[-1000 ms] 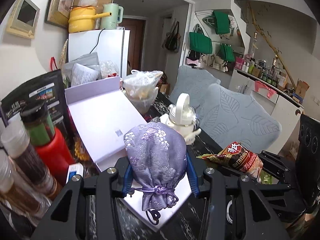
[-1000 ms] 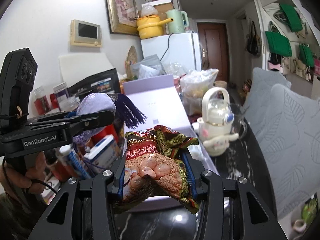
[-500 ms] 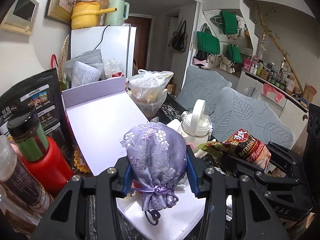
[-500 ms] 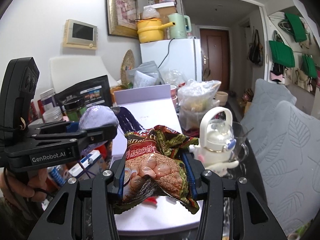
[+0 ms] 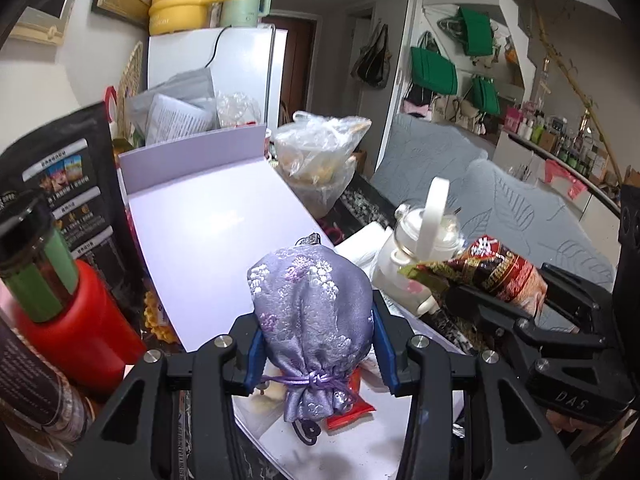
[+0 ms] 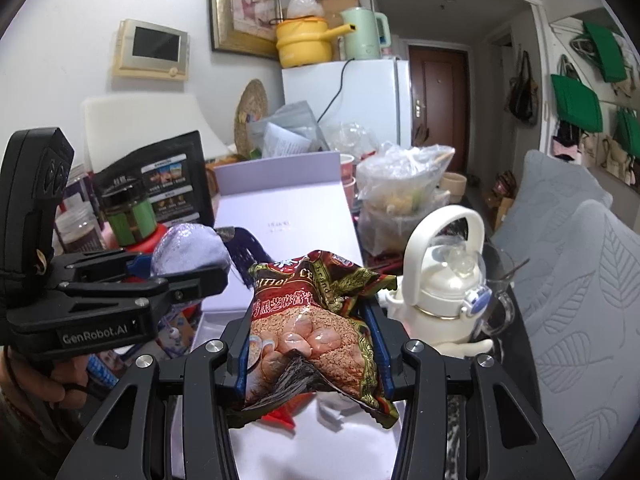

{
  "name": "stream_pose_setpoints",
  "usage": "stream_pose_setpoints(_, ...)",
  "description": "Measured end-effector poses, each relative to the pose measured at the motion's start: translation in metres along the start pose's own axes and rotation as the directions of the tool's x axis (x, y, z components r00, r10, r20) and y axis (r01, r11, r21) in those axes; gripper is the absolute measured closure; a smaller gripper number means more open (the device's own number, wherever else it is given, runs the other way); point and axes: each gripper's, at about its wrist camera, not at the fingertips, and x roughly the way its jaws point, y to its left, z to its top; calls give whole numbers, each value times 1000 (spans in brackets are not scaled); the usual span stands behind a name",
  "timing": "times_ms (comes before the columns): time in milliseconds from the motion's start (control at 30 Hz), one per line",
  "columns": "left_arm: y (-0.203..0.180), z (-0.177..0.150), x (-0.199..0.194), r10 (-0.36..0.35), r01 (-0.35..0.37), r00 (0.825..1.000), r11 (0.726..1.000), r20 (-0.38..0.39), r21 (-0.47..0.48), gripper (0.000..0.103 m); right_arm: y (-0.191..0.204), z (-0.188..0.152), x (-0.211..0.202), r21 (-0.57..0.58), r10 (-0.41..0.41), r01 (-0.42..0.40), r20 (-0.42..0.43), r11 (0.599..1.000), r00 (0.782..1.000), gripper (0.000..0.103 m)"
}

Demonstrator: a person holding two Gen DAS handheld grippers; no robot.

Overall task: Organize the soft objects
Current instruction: 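Carry the lavender sachet and snack bag over the lavender box with both tools, then lower the lavender sachet into the box with the left tool while the right tool lowers the snack bag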

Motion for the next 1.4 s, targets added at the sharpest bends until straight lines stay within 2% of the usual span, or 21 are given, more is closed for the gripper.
stream_pose_setpoints(200, 2, -8, 21, 28, -27, 999, 1000, -42, 11, 59, -6, -6, 23, 32, 30, -29, -45, 999, 999, 57)
stream_pose_setpoints(367, 7, -14, 39, 15, -16, 995, 1000, -101, -5, 59, -8, -13, 40, 45, 45, -41, -95, 998, 994, 57)
stream_pose_setpoints(567, 11, -18, 51, 41, -43, 991, 999, -128, -10, 59, -13, -21, 56, 62, 62, -54, -140, 997, 988, 57)
stream_pose_setpoints(1000, 12, -29, 76, 88, -87, 978, 996, -190, 18, 59, -14, -32, 79, 40, 16, -8, -199, 999, 980, 57)
stream_pose_setpoints(1400, 20, -37, 95, 100, -101, 965, 995, -241, 7, 59, -13, -33, 87, 37, 6, 3, -230, 999, 973, 57)
